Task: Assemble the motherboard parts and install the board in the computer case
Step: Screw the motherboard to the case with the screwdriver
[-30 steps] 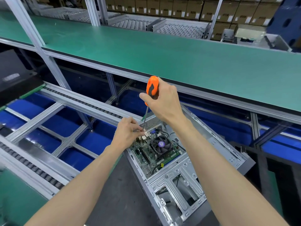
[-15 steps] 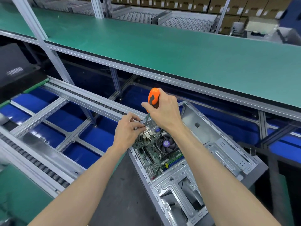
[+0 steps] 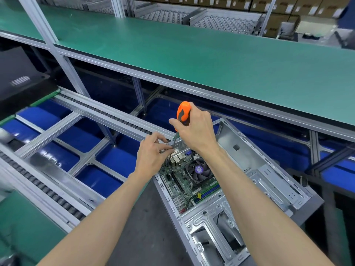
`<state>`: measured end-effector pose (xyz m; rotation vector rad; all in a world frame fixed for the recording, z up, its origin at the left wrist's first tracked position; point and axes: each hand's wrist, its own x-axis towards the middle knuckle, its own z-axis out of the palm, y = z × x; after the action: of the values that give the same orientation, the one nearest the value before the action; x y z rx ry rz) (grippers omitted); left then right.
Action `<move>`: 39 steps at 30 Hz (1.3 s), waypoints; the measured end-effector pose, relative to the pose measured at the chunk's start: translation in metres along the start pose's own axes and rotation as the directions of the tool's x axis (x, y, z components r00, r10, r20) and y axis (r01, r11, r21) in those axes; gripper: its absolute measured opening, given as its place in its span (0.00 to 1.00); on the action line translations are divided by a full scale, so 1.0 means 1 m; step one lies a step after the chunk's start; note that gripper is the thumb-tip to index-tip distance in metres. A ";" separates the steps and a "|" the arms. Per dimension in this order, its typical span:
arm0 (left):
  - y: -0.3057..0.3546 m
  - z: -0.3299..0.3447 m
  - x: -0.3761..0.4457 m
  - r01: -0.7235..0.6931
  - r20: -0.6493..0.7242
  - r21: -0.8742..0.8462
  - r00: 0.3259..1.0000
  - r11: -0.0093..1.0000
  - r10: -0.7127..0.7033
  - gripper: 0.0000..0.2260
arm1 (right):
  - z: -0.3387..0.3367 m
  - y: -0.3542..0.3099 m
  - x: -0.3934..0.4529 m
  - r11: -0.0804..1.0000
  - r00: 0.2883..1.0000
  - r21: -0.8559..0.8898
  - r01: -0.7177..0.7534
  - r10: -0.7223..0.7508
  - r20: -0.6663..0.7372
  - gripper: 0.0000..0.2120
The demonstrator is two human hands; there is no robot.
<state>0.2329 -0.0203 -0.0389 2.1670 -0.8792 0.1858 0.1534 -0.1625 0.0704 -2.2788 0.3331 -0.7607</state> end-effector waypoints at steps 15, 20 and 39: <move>0.001 -0.001 -0.002 0.027 0.004 -0.002 1.000 1.000 -0.027 0.07 | 0.002 -0.001 0.001 1.000 1.000 0.007 0.006 -0.006 0.004 0.16; 0.002 -0.001 -0.003 0.036 0.004 -0.012 0.999 0.999 -0.036 0.08 | 0.001 0.001 0.001 1.000 1.000 0.020 -0.014 0.014 -0.013 0.17; 0.004 -0.001 0.005 0.095 0.072 0.100 0.992 0.990 -0.102 0.07 | 0.000 -0.009 0.003 0.994 0.996 -0.097 0.040 -0.032 0.086 0.17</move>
<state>0.2342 -0.0242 -0.0344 2.3149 -0.8180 0.0978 0.1564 -0.1571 0.0779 -2.4081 0.2974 -0.6775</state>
